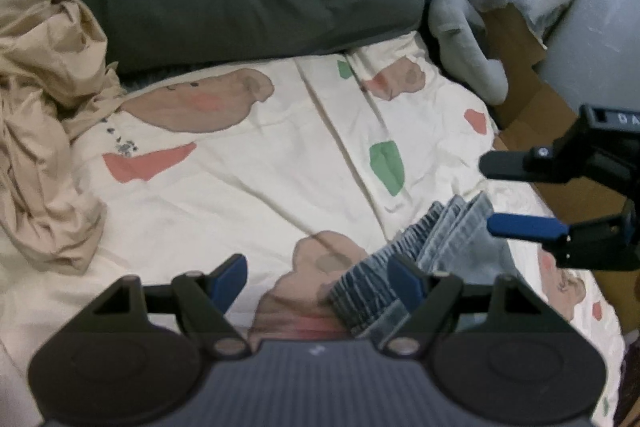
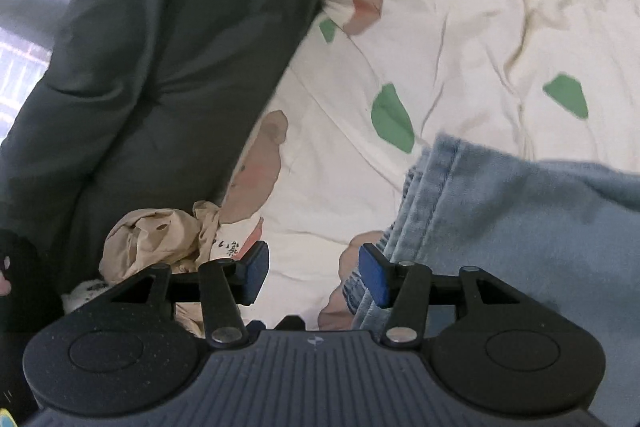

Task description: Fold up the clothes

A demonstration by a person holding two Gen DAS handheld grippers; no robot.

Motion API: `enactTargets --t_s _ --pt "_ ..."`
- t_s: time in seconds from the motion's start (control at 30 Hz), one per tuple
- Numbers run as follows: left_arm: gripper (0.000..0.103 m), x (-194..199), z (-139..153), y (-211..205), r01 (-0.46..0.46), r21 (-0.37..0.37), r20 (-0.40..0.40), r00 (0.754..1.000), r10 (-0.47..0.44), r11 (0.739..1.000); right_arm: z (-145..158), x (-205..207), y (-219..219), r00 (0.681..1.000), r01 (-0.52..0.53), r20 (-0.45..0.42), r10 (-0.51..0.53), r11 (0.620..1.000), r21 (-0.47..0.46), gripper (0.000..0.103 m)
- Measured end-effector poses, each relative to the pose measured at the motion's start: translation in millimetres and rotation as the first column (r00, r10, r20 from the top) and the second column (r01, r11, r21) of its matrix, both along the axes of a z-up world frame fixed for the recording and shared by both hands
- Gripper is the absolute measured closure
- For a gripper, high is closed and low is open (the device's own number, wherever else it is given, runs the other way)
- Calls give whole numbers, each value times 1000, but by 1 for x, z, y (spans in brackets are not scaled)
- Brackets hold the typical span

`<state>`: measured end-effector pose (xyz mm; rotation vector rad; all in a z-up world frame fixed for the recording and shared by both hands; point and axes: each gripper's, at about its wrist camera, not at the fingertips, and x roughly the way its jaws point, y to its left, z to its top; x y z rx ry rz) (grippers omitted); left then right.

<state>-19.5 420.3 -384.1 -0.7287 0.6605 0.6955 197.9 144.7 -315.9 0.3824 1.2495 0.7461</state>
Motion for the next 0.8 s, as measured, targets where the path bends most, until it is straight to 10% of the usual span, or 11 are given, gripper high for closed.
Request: enactTargets --t_s 0.4,0.6,0.8 --pt "38 1 -15 -28 55 -133 36 998 -50 990 -15 24 -36 984 -50 158 83 978 -203 48" --pt "65 2 -20 -43 35 -187 53 998 -25 982 -20 34 -32 943 -144 246 225 941 -307 48" --pt "66 5 -33 -45 -4 -261 68 997 23 965 -24 46 -25 900 -222 287 329 911 -348 49"
